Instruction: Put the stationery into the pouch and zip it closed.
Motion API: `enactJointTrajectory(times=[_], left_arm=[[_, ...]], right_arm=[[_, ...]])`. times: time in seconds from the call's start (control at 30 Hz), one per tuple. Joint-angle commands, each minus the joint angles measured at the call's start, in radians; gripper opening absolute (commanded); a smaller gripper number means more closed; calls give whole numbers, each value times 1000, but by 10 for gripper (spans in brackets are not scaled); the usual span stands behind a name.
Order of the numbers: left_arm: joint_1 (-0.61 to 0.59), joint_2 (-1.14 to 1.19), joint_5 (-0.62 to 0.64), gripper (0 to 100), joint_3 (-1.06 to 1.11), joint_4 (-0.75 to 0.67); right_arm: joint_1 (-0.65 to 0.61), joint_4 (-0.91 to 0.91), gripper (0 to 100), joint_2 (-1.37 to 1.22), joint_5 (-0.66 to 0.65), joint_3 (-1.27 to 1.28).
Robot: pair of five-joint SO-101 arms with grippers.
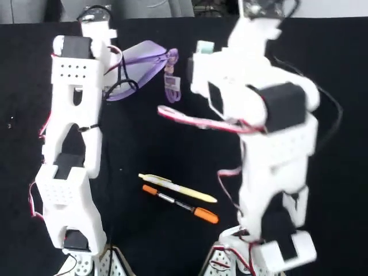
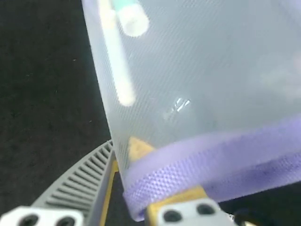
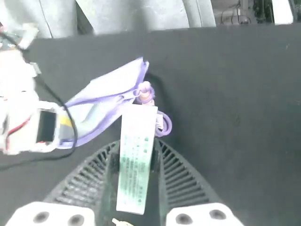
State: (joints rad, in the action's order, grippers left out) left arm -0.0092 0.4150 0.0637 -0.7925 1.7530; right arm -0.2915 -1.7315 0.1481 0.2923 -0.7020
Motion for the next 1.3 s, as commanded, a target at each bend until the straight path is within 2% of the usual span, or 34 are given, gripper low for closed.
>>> enactJointTrajectory(times=[0.0, 0.27, 0.47, 0.63, 0.73, 0.83, 1.03, 1.27], left_arm=[[41, -114, 6, 28, -16, 11], [42, -267, -5, 28, 36, 11], [79, -265, -18, 28, 65, 8], [108, -244, -20, 28, 84, 5], [114, -199, -20, 28, 77, 5], [130, -153, -20, 29, 76, 5], [122, -130, -20, 29, 51, 5], [120, -124, -20, 29, 45, 6]], right_arm=[[-6, 26, 11, 148, -9, 101], [-8, 258, 11, 401, -9, 392], [-12, 589, 11, 601, -86, 779], [-17, 875, 11, 756, -100, 1075], [-80, 1036, 11, 823, -101, 1221], [-144, 1232, 11, 862, -132, 1376], [-227, 1648, 11, 877, -298, 1650], [-229, 1923, 11, 872, -325, 1830]])
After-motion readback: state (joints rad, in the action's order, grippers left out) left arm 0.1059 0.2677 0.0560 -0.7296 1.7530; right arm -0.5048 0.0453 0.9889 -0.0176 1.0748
